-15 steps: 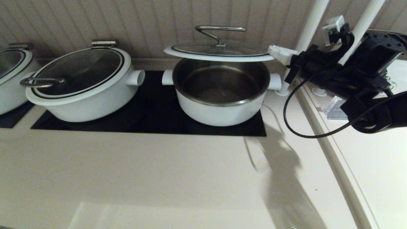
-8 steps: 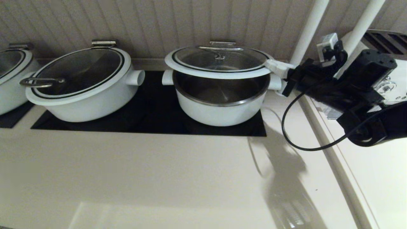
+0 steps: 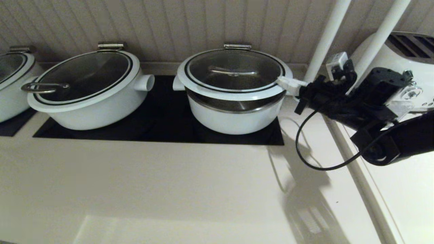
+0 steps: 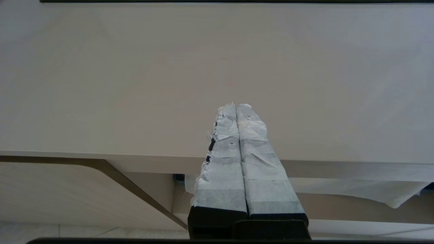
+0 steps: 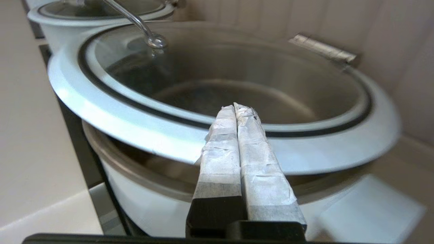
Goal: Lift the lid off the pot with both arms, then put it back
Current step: Close the pot lid
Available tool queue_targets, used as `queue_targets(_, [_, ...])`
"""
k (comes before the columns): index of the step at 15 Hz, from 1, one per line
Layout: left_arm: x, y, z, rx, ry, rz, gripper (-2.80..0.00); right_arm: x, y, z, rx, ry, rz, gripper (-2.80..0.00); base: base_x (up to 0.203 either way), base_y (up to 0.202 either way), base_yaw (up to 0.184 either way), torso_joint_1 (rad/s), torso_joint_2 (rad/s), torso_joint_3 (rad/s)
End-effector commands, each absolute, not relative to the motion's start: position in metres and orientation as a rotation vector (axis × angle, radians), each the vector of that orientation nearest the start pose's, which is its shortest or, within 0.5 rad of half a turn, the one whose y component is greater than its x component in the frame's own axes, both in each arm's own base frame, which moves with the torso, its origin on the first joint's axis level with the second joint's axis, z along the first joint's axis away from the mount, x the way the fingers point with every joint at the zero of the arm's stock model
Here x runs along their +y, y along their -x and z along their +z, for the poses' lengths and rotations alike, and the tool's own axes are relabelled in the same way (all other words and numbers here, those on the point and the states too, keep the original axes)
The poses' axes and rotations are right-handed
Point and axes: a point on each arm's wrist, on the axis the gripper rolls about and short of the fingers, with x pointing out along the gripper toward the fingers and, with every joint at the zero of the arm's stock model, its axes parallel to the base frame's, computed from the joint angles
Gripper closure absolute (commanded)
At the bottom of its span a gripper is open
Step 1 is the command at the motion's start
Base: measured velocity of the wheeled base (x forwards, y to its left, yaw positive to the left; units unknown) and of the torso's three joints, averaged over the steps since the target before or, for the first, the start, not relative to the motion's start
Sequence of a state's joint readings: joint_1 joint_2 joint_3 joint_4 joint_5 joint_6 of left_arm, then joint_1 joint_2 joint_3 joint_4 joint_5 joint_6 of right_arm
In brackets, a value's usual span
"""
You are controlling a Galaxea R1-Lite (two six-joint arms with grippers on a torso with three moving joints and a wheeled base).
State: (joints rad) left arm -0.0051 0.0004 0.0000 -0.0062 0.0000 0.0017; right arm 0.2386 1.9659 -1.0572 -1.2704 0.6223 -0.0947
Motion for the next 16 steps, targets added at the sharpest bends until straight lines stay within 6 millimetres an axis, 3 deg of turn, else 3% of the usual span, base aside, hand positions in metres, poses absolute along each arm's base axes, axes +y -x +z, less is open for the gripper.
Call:
queue_targets(1, [0.000,0.023,0.076,-0.006,-0.002,-0.005,0.00,0.106,-0.364,0.211,-0.392,0.158,0.849,0.00,0.000,0.000,0.000,0.000,0.00,0.000])
queue_targets(9, [0.000,0.023,0.076,-0.007,-0.002,-0.005,0.00,0.111,-0.373,0.189,-0.362,0.161,0.856,0.00,0.000,0.000,0.000,0.000,0.00,0.000])
queue_targets(16, [0.000,0.023,0.076,-0.006,-0.002,-0.005,0.00,0.111,-0.372,0.187,-0.356,0.162,0.854,0.00,0.000,0.000,0.000,0.000,0.00,0.000])
